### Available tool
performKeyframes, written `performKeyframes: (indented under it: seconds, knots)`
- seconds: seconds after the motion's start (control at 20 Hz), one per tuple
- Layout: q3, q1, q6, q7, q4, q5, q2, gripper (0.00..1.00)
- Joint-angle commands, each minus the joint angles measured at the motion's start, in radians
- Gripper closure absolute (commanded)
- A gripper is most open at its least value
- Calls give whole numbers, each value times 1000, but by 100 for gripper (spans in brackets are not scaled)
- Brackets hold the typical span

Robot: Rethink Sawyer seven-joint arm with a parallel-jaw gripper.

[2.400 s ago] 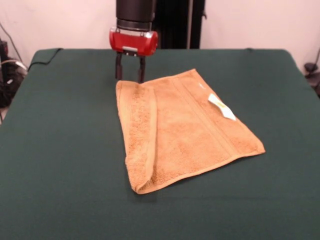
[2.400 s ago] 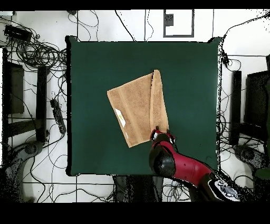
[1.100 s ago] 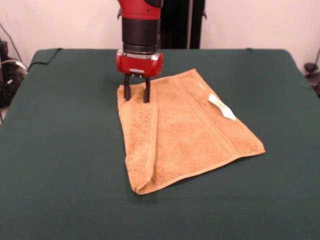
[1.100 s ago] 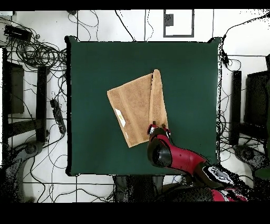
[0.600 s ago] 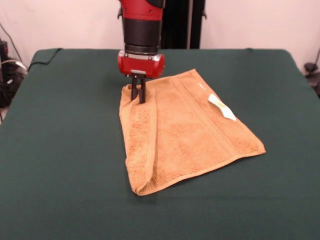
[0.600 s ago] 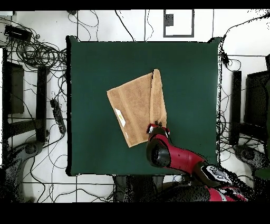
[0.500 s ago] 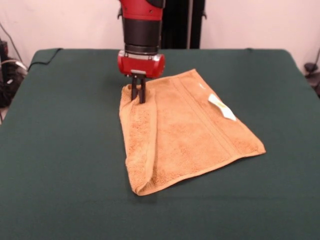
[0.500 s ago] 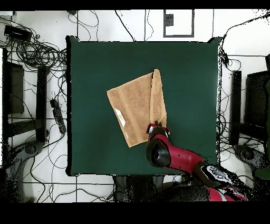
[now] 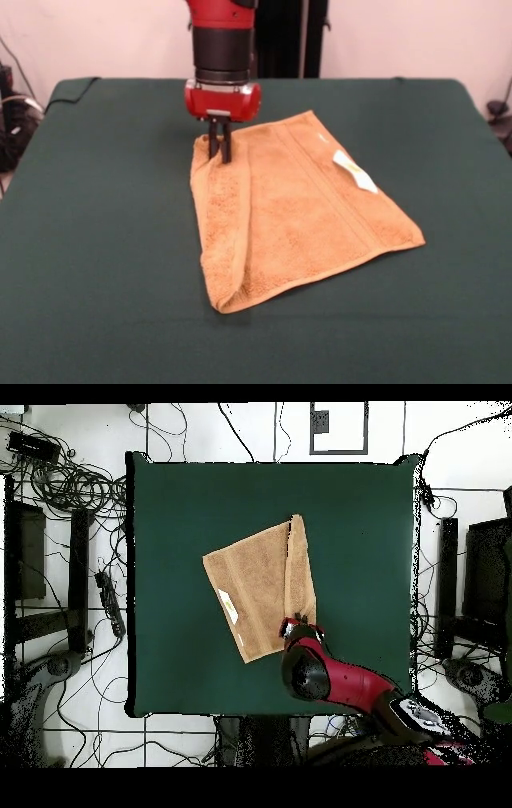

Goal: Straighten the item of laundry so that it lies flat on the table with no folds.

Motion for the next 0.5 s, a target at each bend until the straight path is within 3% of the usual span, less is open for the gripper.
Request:
performKeyframes:
  seconds: [0.05, 0.5]
  knots:
    - [250, -107, 256, 44, -4, -53, -85, 100]
    - [281, -208, 395, -56, -51, -136, -134, 100]
